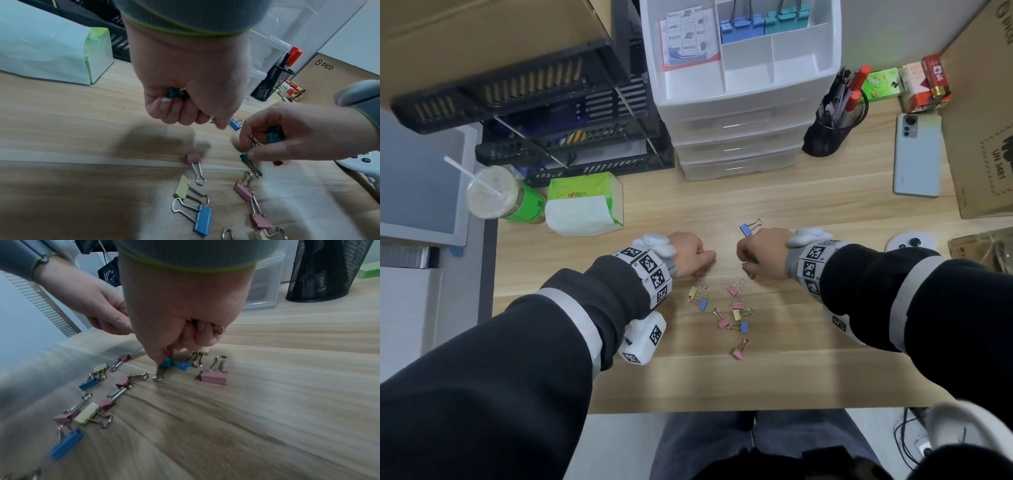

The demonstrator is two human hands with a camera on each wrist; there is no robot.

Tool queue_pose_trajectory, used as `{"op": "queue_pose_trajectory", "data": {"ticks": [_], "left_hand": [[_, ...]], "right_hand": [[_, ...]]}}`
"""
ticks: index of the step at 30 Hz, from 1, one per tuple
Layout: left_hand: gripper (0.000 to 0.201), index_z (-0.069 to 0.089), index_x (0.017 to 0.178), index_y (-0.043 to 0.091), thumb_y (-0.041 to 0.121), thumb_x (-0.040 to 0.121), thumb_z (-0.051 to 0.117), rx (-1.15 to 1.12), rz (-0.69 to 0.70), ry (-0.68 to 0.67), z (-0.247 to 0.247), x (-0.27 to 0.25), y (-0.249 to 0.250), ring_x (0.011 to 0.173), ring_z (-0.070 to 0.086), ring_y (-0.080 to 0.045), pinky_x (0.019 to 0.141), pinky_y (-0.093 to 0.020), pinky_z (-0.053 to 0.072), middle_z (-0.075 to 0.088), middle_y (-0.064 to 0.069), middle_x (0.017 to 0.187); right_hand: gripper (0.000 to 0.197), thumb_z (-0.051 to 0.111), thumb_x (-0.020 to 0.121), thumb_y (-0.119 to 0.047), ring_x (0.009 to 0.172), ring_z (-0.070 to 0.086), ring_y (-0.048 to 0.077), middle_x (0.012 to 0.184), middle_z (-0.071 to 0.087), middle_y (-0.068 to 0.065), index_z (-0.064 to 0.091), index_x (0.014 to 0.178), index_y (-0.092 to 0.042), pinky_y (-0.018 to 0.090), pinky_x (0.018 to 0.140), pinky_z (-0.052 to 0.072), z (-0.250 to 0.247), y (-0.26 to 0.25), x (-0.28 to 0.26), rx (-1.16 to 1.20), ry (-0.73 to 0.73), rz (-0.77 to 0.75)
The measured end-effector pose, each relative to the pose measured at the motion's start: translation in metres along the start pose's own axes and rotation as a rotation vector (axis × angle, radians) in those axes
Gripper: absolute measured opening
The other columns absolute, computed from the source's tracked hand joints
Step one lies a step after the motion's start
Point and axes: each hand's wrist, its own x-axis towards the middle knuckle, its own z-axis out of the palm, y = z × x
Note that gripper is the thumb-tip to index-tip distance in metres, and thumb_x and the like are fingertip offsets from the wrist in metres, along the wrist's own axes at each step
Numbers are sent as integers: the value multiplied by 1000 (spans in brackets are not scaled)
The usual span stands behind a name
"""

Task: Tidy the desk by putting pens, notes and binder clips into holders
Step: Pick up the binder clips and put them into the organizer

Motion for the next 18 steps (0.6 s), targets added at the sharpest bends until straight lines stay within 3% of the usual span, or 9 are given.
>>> {"op": "queue_pose_trajectory", "data": {"ticks": [6,10,16,18], "left_hand": [[47,80,76,16,44,96,47,-18,10,7,1,1,-2,69,65,-23,57,-27,40,76,-4,78],[48,78,79,12,44,96,48,1,-29,8,5,-3,-2,63,54,-20,53,-27,35,63,-3,66],[53,73,84,5,41,101,39,1,-52,45,12,-5,-2,68,53,-25,58,-29,33,57,-6,69],[47,72,85,3,36,101,41,1,-56,60,13,-7,-2,70,52,-25,54,-29,29,56,-6,70]], "right_hand": [[36,65,82,-53,76,62,24,84,63,0,56,89,-20,29,57,41,-1,-1,-9,7,55,45],[42,64,82,-61,76,63,24,85,62,1,60,89,-19,30,61,47,6,-7,-5,-58,25,65],[34,54,78,-53,72,65,22,82,65,0,61,83,-20,37,67,59,11,-17,-2,19,21,85],[33,53,75,-47,68,63,21,80,65,0,63,84,-16,32,65,58,11,-17,-1,54,30,112]]}}
